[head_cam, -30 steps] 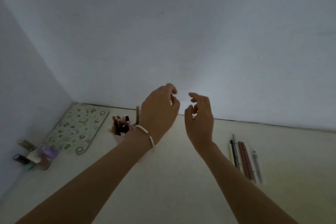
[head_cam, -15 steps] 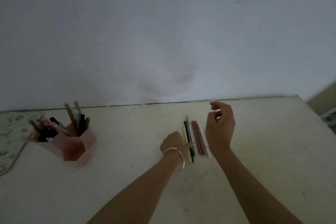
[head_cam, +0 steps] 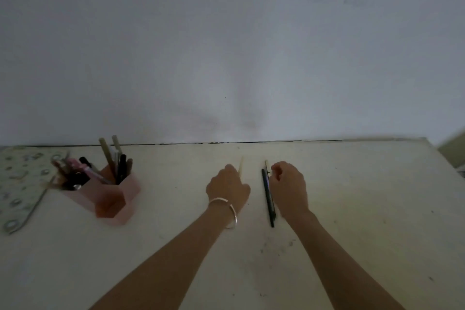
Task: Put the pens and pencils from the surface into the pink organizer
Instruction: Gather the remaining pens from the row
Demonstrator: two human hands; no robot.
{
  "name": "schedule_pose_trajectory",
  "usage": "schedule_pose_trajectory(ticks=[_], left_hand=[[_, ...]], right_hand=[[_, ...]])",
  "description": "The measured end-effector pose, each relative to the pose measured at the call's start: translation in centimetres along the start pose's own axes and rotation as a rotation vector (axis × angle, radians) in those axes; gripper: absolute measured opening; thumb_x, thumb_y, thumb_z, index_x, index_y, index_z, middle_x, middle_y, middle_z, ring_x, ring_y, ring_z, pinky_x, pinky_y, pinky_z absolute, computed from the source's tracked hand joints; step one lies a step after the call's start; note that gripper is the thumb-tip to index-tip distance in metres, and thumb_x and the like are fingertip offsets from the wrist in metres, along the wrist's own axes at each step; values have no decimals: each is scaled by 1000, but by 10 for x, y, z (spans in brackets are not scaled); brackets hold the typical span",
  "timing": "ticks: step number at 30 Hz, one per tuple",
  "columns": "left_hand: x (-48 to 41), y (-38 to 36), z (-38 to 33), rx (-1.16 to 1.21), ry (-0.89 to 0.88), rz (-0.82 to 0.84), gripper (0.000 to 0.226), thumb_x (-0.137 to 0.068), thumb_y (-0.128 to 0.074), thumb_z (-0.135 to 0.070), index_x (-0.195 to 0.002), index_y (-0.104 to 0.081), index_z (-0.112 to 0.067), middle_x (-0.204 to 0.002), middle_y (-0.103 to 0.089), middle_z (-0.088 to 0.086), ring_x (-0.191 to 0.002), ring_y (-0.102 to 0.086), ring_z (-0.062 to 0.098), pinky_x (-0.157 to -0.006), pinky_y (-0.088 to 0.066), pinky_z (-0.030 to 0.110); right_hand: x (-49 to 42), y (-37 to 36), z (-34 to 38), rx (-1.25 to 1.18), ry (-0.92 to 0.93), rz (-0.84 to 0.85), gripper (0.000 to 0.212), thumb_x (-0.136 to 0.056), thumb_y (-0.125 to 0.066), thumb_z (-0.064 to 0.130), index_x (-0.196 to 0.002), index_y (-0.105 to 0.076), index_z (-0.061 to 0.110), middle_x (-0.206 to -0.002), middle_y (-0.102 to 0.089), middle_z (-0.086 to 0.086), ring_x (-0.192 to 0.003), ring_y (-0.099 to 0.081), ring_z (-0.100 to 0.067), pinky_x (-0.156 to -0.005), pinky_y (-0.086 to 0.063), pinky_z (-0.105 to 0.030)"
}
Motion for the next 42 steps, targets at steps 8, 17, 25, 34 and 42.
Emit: schedule_pose_trajectory(ticks=[8, 17, 25, 34, 42], left_hand=[[-6, 140, -4, 480, -101, -358, 9, -80, -58, -16, -83, -49, -14, -73, -57, 1, -64, -57, 22, -59, -50, 35], [0, 134, 13, 476, -102, -342, 26, -92, -46, -20, -69, -44, -10, -63, -49, 6, -54, -45, 20, -54, -40, 37], [22, 200, 37, 452, -262, -450, 76, -88, -65, -14, -149, -20, -23, -76, -55, -13, -64, -63, 7, -66, -56, 20], [42, 293, 142, 154, -161, -693, 29, -93, -58, -18, -117, -42, -19, -90, -67, 7, -69, -67, 22, -64, -58, 40], [22, 248, 163, -319, -14, -427, 31, -98, -44, -37, -87, -64, -17, -73, -64, 1, -76, -62, 23, -71, -52, 39]], right_hand=[[2, -44, 2, 377, 40, 143, 23, -97, -51, 19, -117, -58, 9, -118, -59, -4, -106, -60, -17, -85, -47, -24], [-1, -60, 11, 468, 49, 209, 21, -91, -47, 10, -101, -65, 5, -103, -69, -13, -111, -60, -22, -106, -39, -29], [0, -17, 103, 156, 272, -14, 65, -88, -52, 7, -149, -31, 16, -93, -56, -6, -71, -58, -25, -64, -51, -36], [35, 31, 270, -763, 546, -183, 55, -88, -58, 3, -135, -41, 25, -83, -60, 14, -75, -62, -6, -71, -51, -11], [63, -13, 294, -747, 585, -103, 53, -89, -61, 6, -131, -38, 29, -86, -62, 15, -79, -65, -5, -73, -53, -13]])
Point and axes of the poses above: each hand's wrist, its own x-axis away from the middle knuckle, its own y-axis out of the back of the hand, z = x × y, the point moved 10 cm from there along -x, towards the middle knuckle
